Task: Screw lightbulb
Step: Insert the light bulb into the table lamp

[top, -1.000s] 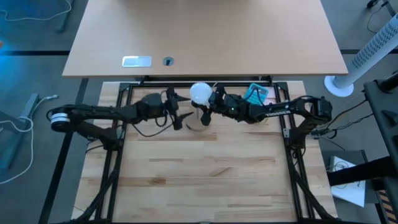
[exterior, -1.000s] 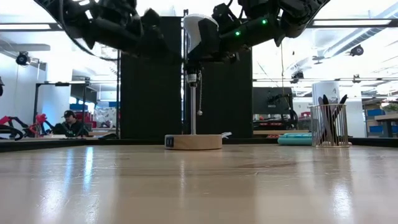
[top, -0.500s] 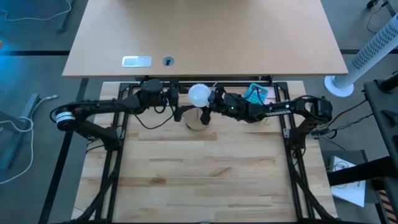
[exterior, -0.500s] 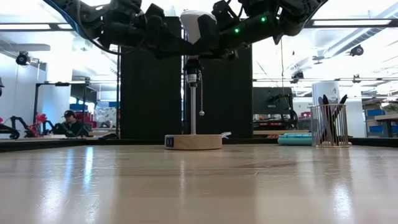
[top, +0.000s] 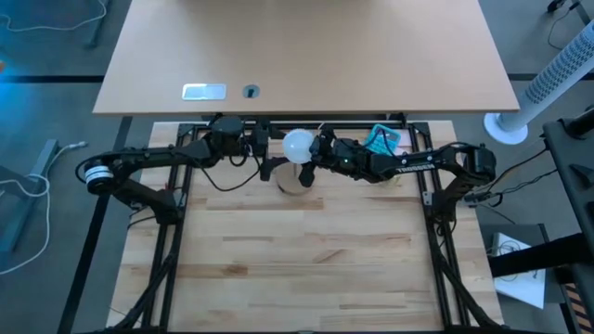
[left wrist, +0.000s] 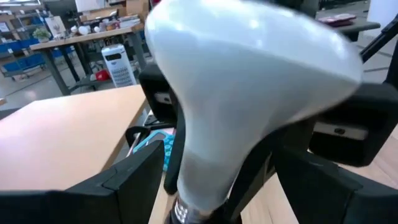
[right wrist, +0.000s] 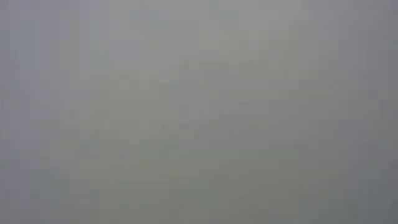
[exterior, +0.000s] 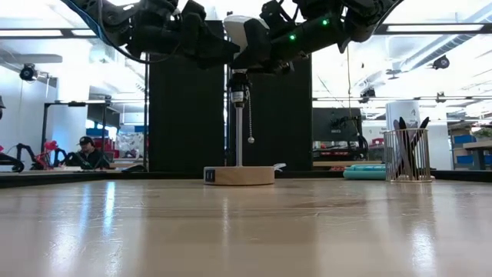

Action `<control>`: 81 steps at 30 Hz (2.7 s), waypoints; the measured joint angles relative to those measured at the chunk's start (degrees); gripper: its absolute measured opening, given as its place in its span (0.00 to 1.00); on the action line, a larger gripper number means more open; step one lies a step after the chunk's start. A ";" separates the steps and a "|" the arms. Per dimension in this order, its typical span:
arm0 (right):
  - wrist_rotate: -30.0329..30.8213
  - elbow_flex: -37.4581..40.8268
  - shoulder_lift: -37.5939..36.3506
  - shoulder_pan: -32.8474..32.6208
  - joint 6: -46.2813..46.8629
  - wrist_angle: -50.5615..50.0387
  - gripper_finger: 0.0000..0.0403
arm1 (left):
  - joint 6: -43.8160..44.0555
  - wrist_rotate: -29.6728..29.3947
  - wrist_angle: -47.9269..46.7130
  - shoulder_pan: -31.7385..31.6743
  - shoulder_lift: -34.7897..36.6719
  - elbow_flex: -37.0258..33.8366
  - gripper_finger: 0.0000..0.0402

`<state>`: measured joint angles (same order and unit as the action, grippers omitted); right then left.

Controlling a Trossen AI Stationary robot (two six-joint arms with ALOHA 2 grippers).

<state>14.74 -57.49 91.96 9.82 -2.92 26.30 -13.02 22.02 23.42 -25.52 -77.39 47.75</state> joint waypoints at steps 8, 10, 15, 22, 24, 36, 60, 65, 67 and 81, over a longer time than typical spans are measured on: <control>0.29 0.00 0.00 0.00 1.62 -0.59 0.43 | -0.13 0.31 2.52 0.02 -2.69 0.31 0.72; 0.43 0.00 0.00 0.06 2.61 -0.92 0.43 | 0.00 0.39 3.73 0.00 -3.45 0.31 0.72; 0.29 -0.01 0.00 0.17 3.31 -0.91 0.43 | 0.12 -0.05 7.07 0.07 -3.89 0.28 0.72; 0.15 -0.04 0.00 0.37 3.34 -0.83 0.43 | 0.73 -0.68 7.45 0.00 -3.91 0.31 0.72; 0.15 -0.04 0.00 0.33 3.34 -0.81 0.43 | 1.36 -0.69 7.45 0.00 -3.91 0.31 0.72; 0.17 -0.04 0.02 0.37 3.43 -0.90 0.43 | 8.87 -1.93 10.18 -1.85 -3.90 0.28 0.66; -7.77 -0.04 -0.24 3.41 1.38 -0.33 0.52 | 12.55 0.84 10.64 -2.47 -3.89 0.24 0.49; -9.93 -0.04 -0.31 3.70 0.06 -0.32 0.58 | 12.53 0.85 10.62 -2.47 -3.89 0.24 0.49; -9.98 -0.05 -0.31 3.72 -1.06 0.14 0.59 | 12.48 0.85 10.56 -2.47 -3.89 0.24 0.49; -22.00 -0.37 -0.44 7.27 1.53 1.76 0.55 | 12.50 0.13 9.26 -2.40 -3.78 0.24 0.49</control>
<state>-7.25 -57.87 91.53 17.09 -1.39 28.06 -0.51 22.15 32.68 -27.92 -81.17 47.99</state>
